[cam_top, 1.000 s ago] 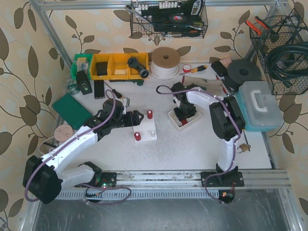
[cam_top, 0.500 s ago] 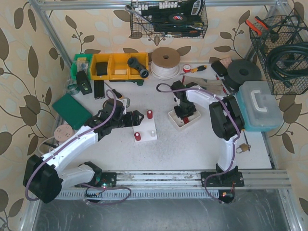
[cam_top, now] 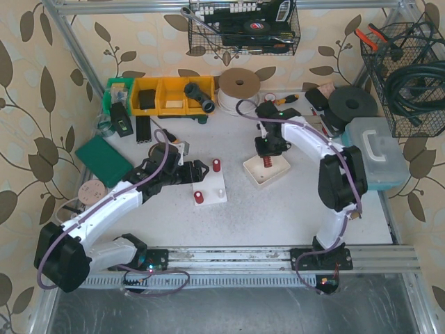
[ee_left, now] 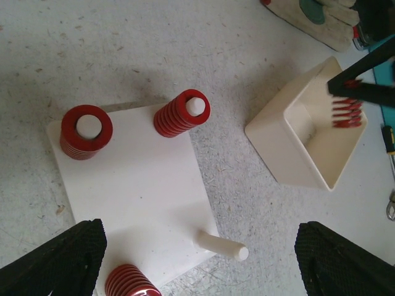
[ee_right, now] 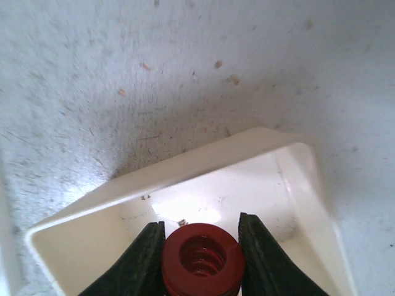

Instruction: Install the large spring

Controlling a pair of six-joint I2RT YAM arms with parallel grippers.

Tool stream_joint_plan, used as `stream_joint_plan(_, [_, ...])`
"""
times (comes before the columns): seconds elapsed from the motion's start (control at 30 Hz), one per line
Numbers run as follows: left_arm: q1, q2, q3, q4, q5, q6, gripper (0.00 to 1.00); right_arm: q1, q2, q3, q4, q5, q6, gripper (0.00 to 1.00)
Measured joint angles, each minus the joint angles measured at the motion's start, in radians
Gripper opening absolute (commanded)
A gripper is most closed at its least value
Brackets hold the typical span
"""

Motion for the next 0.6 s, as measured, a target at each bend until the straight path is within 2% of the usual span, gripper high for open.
stream_joint_plan(0.33, [0.000,0.023,0.000,0.032,0.124,-0.006,0.81,-0.076,-0.199,-0.011,0.075,-0.139,0.105,0.00])
stream_joint_plan(0.5, [0.000,0.030,0.000,0.130,0.226,-0.079,0.82,-0.080,-0.298,-0.108,0.219,-0.251,0.200,0.00])
stream_joint_plan(0.6, [0.000,0.024,0.000,0.192,0.275,-0.138,0.82,-0.080,-0.391,-0.264,0.404,-0.347,0.310,0.00])
